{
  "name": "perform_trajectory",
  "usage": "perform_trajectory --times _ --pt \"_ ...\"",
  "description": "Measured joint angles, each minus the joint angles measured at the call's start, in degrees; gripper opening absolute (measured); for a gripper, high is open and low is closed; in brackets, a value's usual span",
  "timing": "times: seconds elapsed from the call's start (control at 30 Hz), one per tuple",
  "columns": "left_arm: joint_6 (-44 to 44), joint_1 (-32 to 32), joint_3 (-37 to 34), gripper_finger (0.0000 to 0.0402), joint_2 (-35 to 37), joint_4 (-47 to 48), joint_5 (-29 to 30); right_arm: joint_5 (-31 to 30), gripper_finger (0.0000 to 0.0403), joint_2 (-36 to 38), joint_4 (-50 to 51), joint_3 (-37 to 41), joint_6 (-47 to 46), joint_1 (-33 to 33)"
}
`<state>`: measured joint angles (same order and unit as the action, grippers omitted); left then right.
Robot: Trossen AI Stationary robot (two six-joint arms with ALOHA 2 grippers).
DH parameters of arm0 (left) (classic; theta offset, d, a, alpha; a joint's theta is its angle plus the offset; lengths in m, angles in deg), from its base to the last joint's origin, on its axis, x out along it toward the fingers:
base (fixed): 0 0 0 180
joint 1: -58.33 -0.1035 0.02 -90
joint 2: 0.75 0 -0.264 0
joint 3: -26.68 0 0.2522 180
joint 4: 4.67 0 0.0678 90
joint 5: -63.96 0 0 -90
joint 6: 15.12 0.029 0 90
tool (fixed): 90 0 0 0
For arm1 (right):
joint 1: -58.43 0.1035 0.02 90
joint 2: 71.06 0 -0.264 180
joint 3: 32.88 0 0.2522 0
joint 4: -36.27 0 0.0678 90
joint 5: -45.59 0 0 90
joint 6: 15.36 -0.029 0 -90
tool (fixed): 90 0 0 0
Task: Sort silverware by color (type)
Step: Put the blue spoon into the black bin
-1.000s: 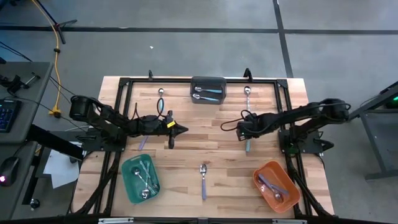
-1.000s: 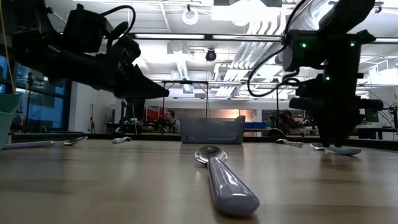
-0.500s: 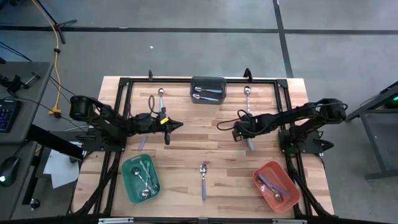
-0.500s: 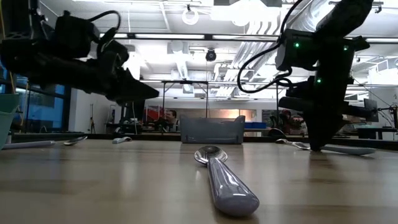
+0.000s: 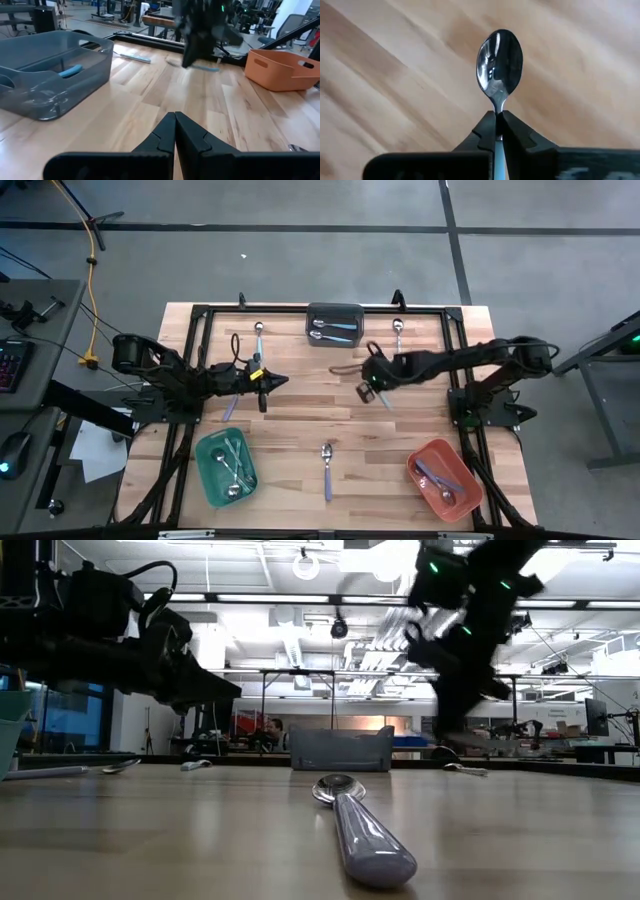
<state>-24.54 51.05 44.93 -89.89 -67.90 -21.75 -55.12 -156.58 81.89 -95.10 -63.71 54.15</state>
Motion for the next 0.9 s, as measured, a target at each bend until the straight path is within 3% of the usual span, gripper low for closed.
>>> perform_trajectory --times 0.23,0.53,0.7,0.9 --pt "0.0 0.1 0.0 0.0 0.0 0.0 0.0 -1.0 0.0001 -2.8 0.8 -15.1 21.3 -8.6" --pt "0.0 0.1 0.0 0.0 0.0 0.5 0.0 -1.1 0.0001 -22.1 8.3 -43.2 57.5 -18.6" --pt "-0.1 0.1 0.0 0.0 0.0 1.1 0.0 1.2 0.0 -31.6 13.0 -55.5 68.0 -22.3" --pt "-1.0 0.1 0.0 0.0 0.0 1.3 0.0 7.6 0.0 -38.3 14.3 -57.5 72.7 -25.2"
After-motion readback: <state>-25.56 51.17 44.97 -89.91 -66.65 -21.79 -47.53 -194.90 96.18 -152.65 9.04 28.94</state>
